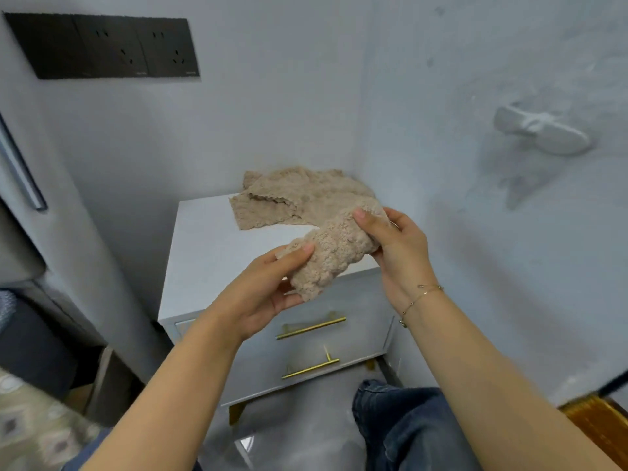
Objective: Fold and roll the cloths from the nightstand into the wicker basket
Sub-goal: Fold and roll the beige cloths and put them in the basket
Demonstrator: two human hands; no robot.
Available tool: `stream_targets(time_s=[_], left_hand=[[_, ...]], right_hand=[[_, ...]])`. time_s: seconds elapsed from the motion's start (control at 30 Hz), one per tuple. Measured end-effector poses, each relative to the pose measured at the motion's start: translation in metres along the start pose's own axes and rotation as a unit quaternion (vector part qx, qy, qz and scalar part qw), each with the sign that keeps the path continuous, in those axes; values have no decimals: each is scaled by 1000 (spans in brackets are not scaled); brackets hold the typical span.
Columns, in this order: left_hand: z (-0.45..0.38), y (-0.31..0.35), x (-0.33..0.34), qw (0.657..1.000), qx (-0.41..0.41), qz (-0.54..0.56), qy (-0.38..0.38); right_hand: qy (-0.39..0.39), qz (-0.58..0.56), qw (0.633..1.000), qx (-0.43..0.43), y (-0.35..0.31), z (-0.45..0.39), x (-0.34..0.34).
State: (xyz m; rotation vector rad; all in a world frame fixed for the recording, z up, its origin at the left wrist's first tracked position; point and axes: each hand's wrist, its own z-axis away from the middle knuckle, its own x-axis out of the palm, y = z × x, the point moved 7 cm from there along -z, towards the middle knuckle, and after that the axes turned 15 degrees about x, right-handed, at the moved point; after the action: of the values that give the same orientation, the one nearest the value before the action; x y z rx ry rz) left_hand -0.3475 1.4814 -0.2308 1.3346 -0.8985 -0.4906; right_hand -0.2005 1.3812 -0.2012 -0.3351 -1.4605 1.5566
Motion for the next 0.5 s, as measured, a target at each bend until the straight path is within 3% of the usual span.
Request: stream_targets(time_s=[0.2,0.3,0.5], left_hand=[[16,-5,57,1000,-9,-12,16],[28,-13,90,999,-10,-50,-17],[60,-37,150,985,-6,-130,-114]], right_hand=[[35,-102,994,-24,-6,51,-57],[44,-191,981,8,7,78,-88],[103,-210,971,44,21,121,-152]])
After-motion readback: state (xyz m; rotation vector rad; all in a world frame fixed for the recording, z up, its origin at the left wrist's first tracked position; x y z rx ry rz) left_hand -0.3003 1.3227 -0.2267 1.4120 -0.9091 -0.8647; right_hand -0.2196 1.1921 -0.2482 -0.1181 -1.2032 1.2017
